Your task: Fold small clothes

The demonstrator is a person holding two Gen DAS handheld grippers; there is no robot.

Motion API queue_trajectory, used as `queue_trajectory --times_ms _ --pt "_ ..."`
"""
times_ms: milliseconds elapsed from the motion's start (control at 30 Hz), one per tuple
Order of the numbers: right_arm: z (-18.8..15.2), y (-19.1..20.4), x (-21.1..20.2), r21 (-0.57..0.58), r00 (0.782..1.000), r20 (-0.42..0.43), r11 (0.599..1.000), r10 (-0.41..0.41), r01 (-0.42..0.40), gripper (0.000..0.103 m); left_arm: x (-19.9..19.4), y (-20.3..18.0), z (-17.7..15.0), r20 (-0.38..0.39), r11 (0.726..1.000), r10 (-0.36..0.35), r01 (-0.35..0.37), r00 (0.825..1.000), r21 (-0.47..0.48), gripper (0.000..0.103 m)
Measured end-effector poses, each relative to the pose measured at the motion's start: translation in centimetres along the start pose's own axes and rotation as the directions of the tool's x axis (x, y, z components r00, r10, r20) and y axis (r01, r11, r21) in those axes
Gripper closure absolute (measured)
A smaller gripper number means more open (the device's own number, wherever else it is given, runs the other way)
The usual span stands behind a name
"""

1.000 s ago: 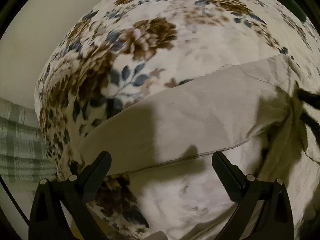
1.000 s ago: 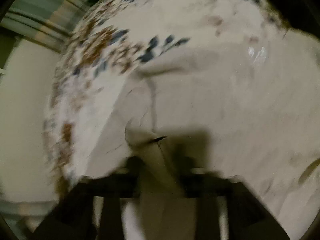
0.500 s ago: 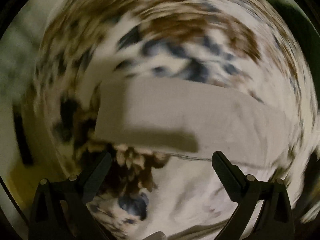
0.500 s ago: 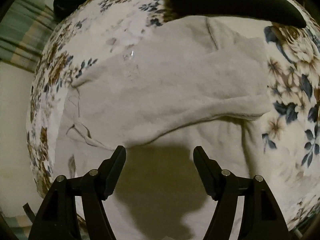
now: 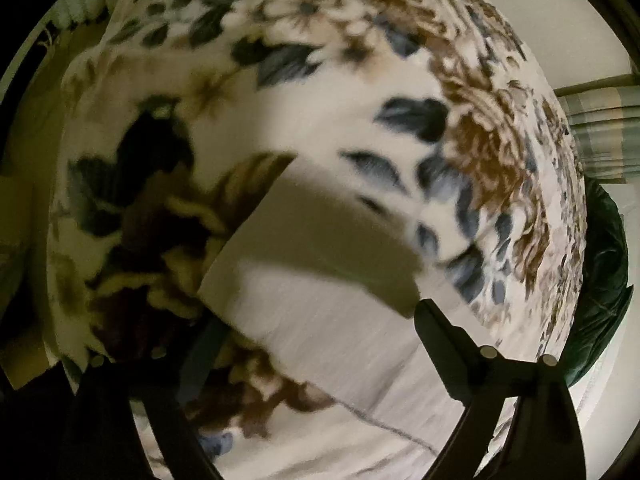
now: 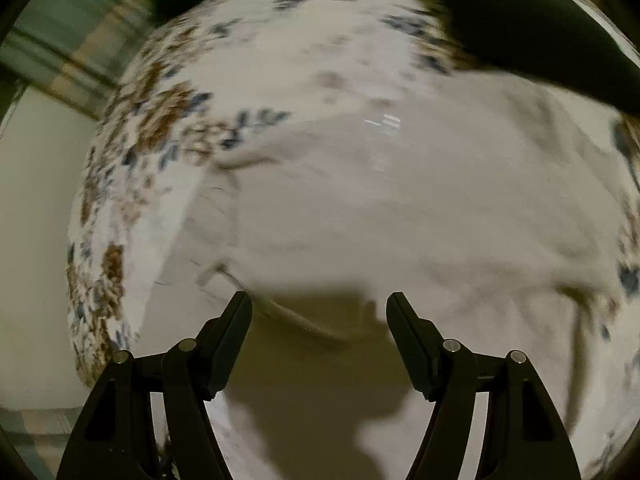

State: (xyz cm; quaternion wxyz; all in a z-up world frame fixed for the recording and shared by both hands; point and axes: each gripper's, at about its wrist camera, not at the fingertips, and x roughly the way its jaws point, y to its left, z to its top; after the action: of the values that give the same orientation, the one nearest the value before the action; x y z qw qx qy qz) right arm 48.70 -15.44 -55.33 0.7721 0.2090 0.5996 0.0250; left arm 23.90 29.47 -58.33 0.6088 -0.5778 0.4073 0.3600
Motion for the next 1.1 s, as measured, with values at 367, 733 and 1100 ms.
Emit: queue_trajectory --times_ms 367,733,1100 --pt "-3.7 7.0 2.9 -0.157 0.96 -0.216 0.964 0.177 -0.213 0.031 -0.7 1.7 -0.1 -0.037 0.999 0.014 -0.012 0.999 0.049 0.01" --pt "-1.4 2.3 2.1 -0.065 0.987 -0.135 0.993 0.09 -0.1 0.031 -0.8 5.5 -0.7 -0.044 0.99 -0.062 0.056 0.997 -0.131 0.01" --pt "-3.6 2.8 1.8 -0.067 0.99 -0.119 0.994 0.079 -0.087 0.031 -1.5 4.3 -0.3 0.145 0.988 -0.083 0.1 0.986 -0.116 0.099"
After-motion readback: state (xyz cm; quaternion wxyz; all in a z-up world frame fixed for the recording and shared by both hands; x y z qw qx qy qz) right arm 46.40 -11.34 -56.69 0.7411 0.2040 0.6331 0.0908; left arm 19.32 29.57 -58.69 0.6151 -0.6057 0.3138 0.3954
